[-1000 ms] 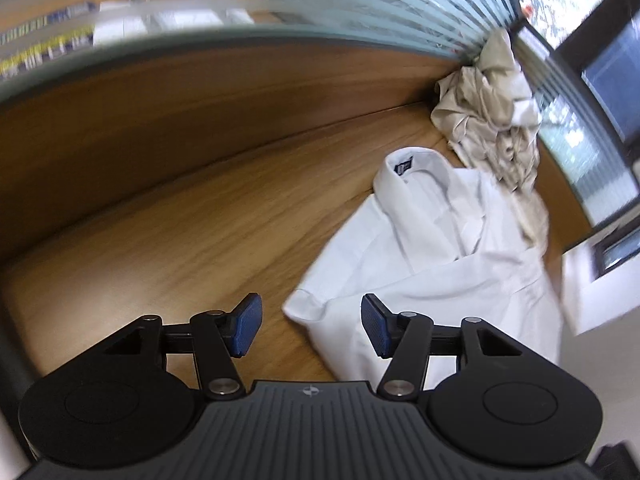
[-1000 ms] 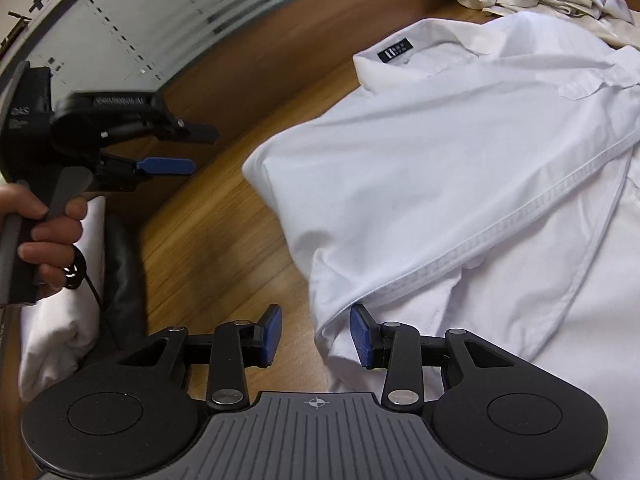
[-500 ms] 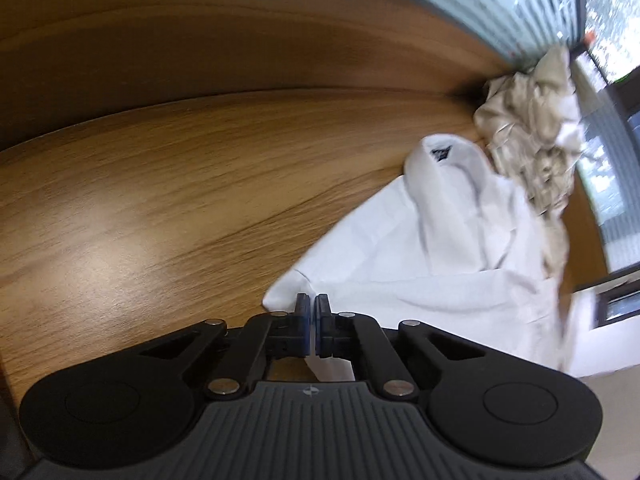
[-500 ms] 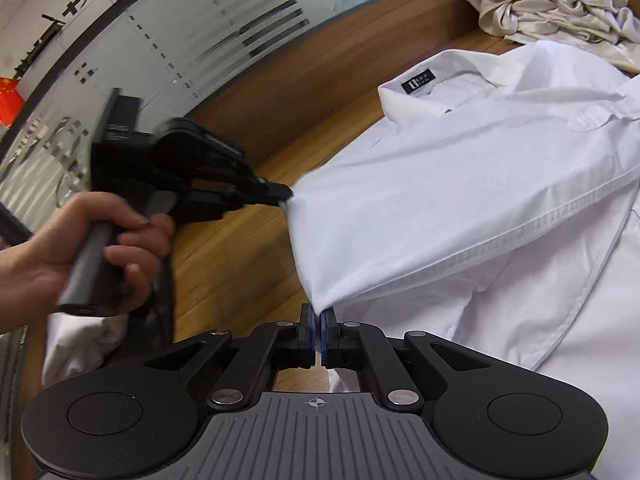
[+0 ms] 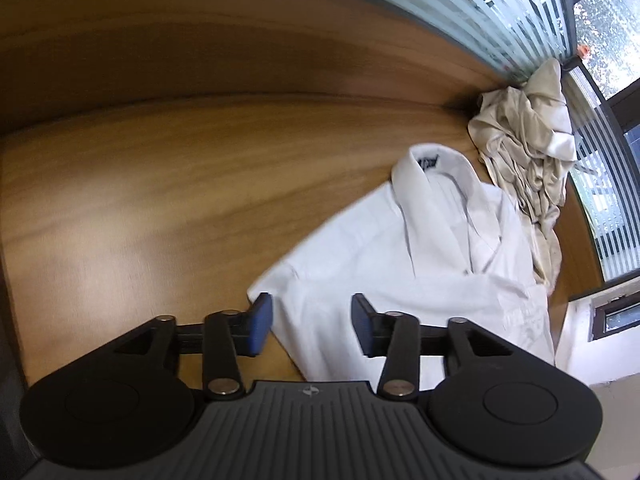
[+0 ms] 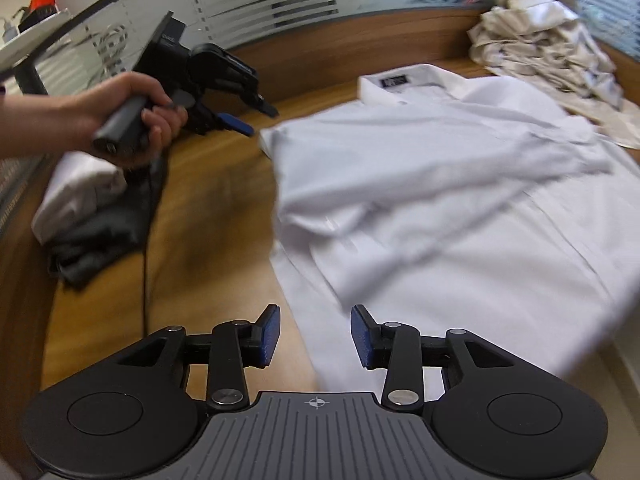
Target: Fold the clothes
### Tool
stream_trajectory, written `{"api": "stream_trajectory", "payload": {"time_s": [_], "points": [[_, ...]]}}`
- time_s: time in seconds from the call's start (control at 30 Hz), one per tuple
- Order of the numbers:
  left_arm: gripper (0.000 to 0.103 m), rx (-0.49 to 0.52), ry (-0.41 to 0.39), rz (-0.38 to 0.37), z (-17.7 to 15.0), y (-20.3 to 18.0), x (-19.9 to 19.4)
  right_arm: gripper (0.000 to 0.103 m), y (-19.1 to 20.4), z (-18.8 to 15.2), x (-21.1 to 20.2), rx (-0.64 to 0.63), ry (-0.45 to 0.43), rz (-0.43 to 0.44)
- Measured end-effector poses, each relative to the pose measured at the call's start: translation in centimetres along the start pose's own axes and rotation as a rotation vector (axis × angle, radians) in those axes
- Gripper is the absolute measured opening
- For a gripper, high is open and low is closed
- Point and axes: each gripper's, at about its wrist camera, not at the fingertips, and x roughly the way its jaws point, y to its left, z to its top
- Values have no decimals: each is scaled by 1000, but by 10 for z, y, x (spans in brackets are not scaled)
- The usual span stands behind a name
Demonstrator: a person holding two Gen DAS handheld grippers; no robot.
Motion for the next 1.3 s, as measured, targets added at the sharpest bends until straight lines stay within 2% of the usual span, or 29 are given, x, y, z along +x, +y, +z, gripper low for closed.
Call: {"api": "stream_trajectory", "payload": {"time_s": [0.3, 0.47, 0.63, 0.73, 0.77, 0.83, 0.87, 0.9, 0.93, 0.97, 1.0, 1.1, 1.3], "points": [[57, -73, 25, -5, -27, -2, 8, 47, -19, -78, -35, 0, 14, -116], [57, -114, 16, -21, -34, -5, 11, 48, -15, -115, -22, -55, 43, -149], [57, -121, 1, -10, -40, -8, 13, 47, -7, -134, 12, -46, 36, -179], [62, -140, -31, 6, -41, -7, 14, 47, -9, -138, 34, -6, 26, -222], [63, -148, -47, 15, -41, -6, 14, 45, -10, -139, 41, 7, 24, -236], [63, -172, -76, 23, -41, -5, 15, 25, -14, -139, 48, 28, 43, -250], [63, -191, -82, 22, -41, -4, 16, 13, -17, -138, 46, 48, 36, -227], [57, -211, -86, 21, -41, -2, 16, 8, -18, -137, 42, 55, 29, -223], [47, -222, -94, 17, -41, -1, 17, 6, -19, -135, 37, 51, 30, -229], [17, -210, -106, 24, -42, -2, 16, 6, -22, -133, 29, 58, 33, -231], [7, -191, -119, 37, -43, -5, 15, 5, -24, -131, 22, 65, 37, -233], [4, -135, -182, 47, -46, -18, 3, 4, -33, -120, -1, 89, 53, -228], [4, -41, -281, 79, -46, -60, -32, 4, -41, -85, -52, 73, 57, -215]]}}
